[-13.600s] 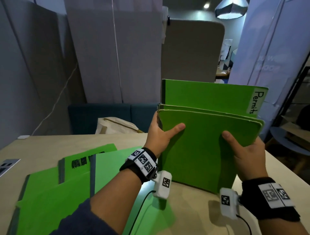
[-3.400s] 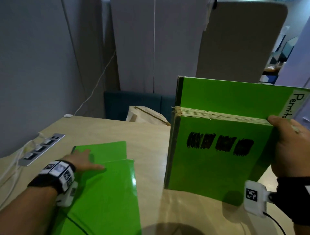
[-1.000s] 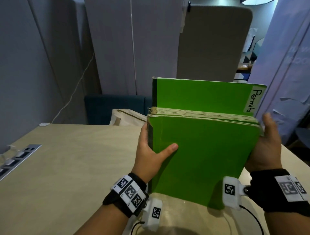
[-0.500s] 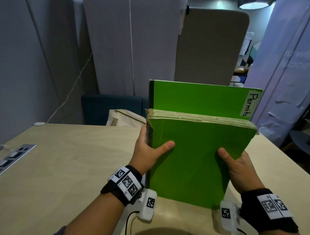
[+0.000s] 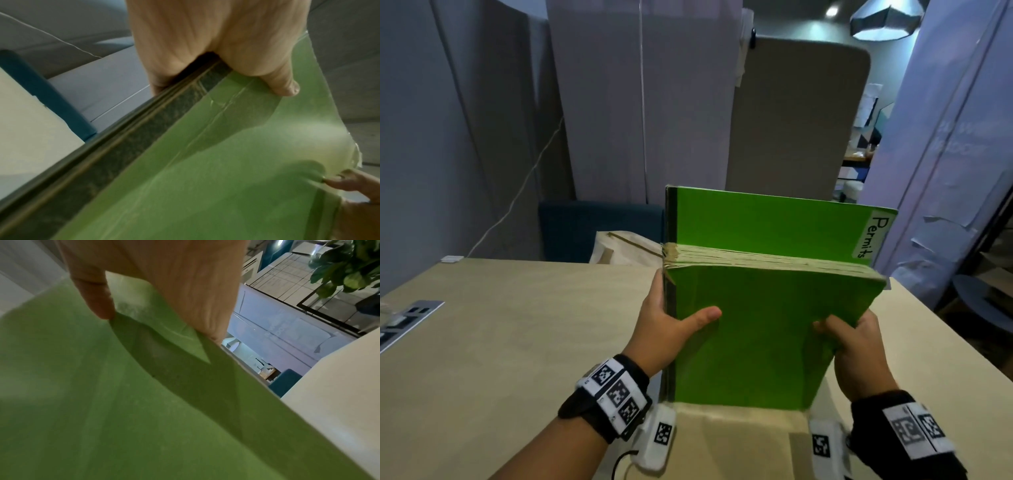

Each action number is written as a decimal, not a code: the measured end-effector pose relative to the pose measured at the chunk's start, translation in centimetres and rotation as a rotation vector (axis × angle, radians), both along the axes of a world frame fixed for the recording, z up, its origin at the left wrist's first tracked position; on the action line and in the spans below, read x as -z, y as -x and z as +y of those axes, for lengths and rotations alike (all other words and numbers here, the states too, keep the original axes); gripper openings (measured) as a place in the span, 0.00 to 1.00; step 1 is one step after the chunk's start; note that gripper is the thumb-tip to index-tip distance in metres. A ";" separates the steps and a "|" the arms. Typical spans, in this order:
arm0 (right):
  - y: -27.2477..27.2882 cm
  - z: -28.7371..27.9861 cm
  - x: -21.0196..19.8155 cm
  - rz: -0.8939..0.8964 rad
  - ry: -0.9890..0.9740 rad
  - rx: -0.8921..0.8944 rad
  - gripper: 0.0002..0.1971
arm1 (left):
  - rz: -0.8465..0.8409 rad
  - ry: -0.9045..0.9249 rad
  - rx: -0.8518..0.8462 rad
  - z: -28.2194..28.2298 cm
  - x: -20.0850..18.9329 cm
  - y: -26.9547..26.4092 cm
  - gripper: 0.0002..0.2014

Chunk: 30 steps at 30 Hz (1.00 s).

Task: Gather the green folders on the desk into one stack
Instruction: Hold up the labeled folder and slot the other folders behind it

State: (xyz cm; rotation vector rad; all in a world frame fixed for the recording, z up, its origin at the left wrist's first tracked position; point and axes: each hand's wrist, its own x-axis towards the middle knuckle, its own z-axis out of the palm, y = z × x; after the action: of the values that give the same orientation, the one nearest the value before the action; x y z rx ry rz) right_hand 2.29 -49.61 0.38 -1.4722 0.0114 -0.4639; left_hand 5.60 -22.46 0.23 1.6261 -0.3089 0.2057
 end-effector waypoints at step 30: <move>-0.7 11.2 -1.5 0.046 -0.096 -0.170 0.20 | -0.022 0.184 -0.234 9.4 0.6 1.6 0.57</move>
State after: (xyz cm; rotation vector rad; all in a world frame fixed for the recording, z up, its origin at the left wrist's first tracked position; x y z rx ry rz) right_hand 2.94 -38.39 1.89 -1.3763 -0.0537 -0.2877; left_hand 4.04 -13.02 -0.33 1.4763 -0.1112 0.4180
